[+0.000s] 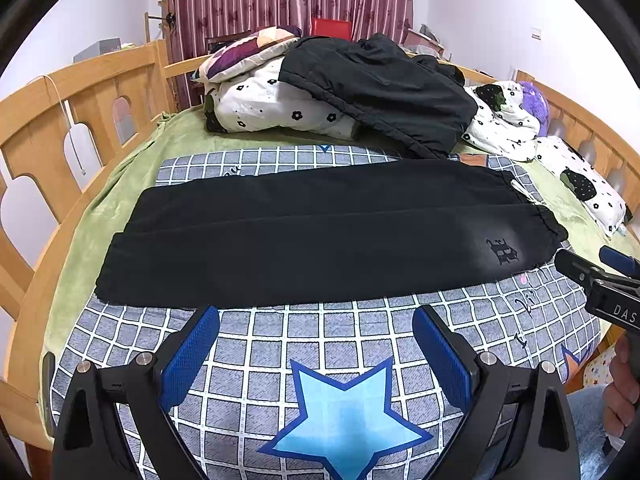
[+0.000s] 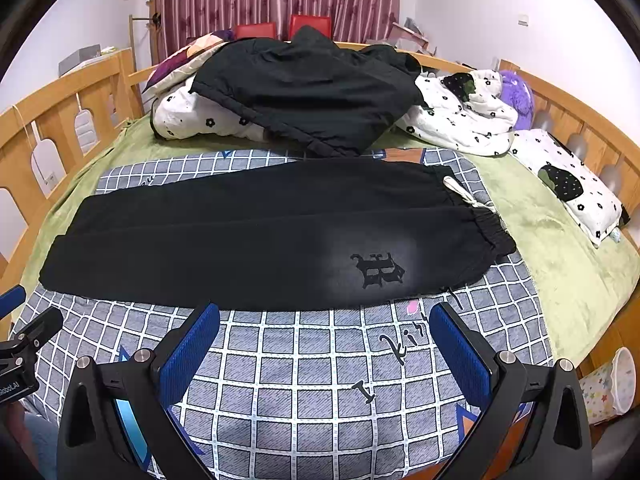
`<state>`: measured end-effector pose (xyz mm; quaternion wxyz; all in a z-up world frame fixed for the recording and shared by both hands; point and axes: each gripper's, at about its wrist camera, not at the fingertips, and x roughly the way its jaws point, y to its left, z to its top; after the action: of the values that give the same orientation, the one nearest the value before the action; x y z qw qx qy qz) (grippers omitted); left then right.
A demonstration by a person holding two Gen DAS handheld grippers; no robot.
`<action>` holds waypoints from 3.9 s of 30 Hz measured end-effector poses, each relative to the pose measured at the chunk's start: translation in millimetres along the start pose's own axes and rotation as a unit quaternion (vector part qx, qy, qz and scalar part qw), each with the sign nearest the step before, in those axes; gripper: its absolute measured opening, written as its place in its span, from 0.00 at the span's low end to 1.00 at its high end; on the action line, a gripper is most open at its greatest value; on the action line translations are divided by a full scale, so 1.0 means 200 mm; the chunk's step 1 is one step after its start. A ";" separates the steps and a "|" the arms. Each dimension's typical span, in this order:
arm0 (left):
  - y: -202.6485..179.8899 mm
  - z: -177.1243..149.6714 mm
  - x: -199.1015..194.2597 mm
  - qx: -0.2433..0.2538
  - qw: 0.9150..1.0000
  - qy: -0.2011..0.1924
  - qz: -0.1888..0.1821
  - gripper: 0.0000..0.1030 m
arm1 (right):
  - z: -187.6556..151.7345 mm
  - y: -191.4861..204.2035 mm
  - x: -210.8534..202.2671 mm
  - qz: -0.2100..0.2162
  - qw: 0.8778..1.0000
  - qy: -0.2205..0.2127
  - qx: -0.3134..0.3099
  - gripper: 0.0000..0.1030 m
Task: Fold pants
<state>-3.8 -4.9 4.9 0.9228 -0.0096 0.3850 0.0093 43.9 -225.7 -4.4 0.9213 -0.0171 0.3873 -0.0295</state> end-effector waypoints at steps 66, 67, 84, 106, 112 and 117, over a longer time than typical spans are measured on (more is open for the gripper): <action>1.25 0.21 0.79 -0.262 0.963 -0.062 -0.005 0.10 | 0.37 -0.84 0.89 0.117 0.984 -0.059 0.119 0.17; 1.25 0.25 0.80 -0.257 0.964 -0.066 -0.001 0.10 | 0.40 -0.85 0.89 0.117 0.984 -0.062 0.118 0.17; 1.13 0.68 1.59 -0.188 0.979 0.003 0.081 0.22 | 0.91 -0.62 1.59 0.084 0.993 -0.011 0.076 0.29; 1.26 -0.29 1.02 -0.349 0.933 0.029 -0.081 0.80 | -0.01 -0.80 1.05 0.093 0.991 0.046 0.090 0.69; 1.33 -0.20 1.12 -0.375 0.921 0.038 -0.097 0.79 | -0.05 -0.86 1.10 0.120 0.983 0.031 0.132 0.69; 1.39 -0.10 1.25 -0.392 0.916 0.024 -0.081 0.73 | 0.08 -0.87 1.34 0.127 0.975 0.046 0.178 0.69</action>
<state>151.3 275.3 -190.1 0.8334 -0.4019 0.3700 0.0842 234.8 -418.0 -175.1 0.8869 0.1976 0.4171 0.0188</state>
